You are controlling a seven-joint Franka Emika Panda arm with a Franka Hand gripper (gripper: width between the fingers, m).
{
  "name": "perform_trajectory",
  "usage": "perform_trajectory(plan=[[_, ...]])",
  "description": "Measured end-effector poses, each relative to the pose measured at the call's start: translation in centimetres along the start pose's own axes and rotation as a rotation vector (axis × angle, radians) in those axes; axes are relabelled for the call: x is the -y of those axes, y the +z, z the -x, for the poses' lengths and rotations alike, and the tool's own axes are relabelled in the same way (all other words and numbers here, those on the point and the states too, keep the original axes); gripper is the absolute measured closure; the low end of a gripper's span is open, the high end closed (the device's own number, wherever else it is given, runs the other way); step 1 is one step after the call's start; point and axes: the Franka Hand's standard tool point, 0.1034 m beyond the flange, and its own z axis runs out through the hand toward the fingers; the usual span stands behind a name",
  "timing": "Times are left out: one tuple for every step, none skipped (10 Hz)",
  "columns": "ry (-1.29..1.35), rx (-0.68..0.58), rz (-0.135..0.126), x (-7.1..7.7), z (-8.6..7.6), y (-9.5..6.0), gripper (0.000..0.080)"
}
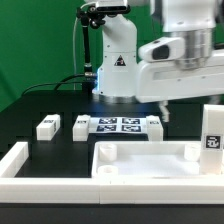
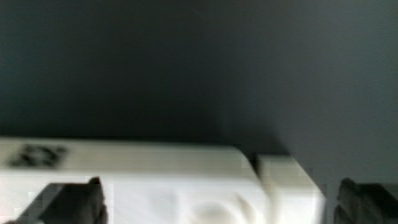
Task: Assemble desk
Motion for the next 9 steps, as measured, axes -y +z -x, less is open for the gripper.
perform_trajectory(plan=[[0.035, 0.011, -0.001, -1.5, 1.0, 0.1, 0.0150], [0.052, 0.018, 0.000, -2.5, 1.4, 0.3, 0.0150], [0.052, 0.021, 0.000, -2.4, 1.4, 0.3, 0.0150], [0.052, 0.040, -0.006, -2.3, 1.5, 0.3, 0.0150], [0.053, 0.039, -0.005, -2.3, 1.5, 0.3, 0.0150], [0.053, 0.111, -0.020, -2.1, 2.2, 0.5, 0.0150], [0.065, 0.237, -0.038, -2.5, 2.9, 0.9, 0.0150], [0.079, 0.302, -0.036, -3.0, 2.7, 1.3, 0.0150], [0.094, 0.410, -0.049, -3.1, 3.3, 1.4, 0.0150]])
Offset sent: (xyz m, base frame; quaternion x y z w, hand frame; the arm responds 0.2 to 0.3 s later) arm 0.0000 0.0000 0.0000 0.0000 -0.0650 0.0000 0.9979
